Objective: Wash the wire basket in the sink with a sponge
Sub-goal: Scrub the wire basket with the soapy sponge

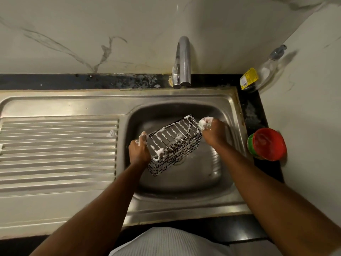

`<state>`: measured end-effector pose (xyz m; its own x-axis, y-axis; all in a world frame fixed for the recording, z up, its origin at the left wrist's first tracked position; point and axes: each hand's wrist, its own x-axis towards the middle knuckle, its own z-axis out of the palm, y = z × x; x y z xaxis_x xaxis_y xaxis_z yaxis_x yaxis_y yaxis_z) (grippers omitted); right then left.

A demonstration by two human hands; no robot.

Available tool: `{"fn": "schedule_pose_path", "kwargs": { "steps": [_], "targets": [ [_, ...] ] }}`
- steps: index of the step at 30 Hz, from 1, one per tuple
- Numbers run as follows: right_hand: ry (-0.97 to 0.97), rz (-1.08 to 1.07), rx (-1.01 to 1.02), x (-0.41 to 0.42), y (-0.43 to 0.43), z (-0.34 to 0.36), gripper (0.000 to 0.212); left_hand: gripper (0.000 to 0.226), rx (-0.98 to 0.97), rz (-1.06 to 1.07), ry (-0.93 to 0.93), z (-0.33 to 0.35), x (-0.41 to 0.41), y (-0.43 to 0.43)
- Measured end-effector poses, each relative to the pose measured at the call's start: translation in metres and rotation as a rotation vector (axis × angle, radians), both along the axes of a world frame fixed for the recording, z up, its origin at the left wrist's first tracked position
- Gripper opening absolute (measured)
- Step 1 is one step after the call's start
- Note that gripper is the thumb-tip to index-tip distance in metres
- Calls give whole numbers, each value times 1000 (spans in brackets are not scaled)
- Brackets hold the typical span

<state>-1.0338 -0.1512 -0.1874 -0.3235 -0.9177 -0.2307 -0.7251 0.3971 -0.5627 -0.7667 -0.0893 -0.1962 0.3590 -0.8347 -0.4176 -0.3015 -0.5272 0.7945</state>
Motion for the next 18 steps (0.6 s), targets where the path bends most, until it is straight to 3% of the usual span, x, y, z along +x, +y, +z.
{"fn": "schedule_pose_path", "kwargs": {
  "steps": [7, 11, 18],
  "targets": [
    [-177, -195, -10, 6, 15, -17, 21, 43, -6, -21, -12, -14, 11, 10],
    [-217, -254, 15, 9, 19, -17, 19, 31, -11, -311, -203, -5, 14, -11],
    [-190, -252, 60, 17, 36, -19, 25, 40, 52, -794, -489, 7, -34, -28]
  ]
}}
